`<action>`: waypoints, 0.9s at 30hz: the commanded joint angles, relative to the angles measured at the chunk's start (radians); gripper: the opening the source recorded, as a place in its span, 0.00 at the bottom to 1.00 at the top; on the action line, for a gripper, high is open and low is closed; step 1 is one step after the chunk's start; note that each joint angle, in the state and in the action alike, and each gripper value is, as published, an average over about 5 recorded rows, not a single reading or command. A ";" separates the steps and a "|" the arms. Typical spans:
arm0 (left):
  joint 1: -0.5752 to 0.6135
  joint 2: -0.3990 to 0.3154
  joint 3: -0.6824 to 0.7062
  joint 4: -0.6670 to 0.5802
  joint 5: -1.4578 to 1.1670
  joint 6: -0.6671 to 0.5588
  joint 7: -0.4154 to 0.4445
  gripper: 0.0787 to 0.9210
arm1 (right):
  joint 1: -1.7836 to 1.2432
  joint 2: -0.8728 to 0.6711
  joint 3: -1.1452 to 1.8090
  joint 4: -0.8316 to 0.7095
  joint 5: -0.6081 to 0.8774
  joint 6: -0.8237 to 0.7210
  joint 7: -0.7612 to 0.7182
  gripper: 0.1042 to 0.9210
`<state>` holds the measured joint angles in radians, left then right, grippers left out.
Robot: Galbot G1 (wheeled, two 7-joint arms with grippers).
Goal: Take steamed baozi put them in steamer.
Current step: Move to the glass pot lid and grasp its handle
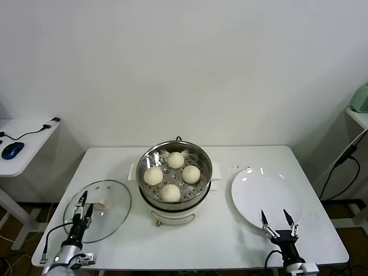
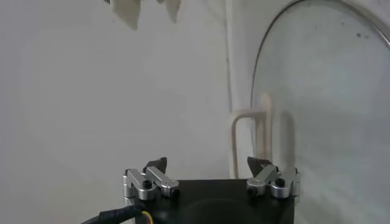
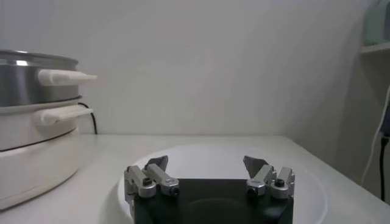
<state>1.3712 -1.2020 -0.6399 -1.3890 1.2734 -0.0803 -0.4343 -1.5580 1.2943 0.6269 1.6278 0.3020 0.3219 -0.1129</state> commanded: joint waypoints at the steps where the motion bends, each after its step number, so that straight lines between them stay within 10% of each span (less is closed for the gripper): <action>1: -0.035 0.005 0.003 0.014 -0.001 0.008 0.021 0.88 | -0.004 0.006 -0.002 -0.002 -0.019 0.001 -0.001 0.88; 8: -0.030 0.004 0.011 0.027 -0.017 0.009 0.026 0.84 | -0.001 0.005 -0.004 -0.003 -0.025 -0.001 -0.003 0.88; 27: -0.032 0.003 0.007 0.050 -0.036 -0.004 0.024 0.20 | -0.004 0.008 -0.005 0.001 -0.035 0.001 -0.010 0.88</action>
<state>1.3395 -1.1971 -0.6370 -1.3497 1.2355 -0.0831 -0.4097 -1.5604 1.3013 0.6204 1.6261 0.2718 0.3225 -0.1216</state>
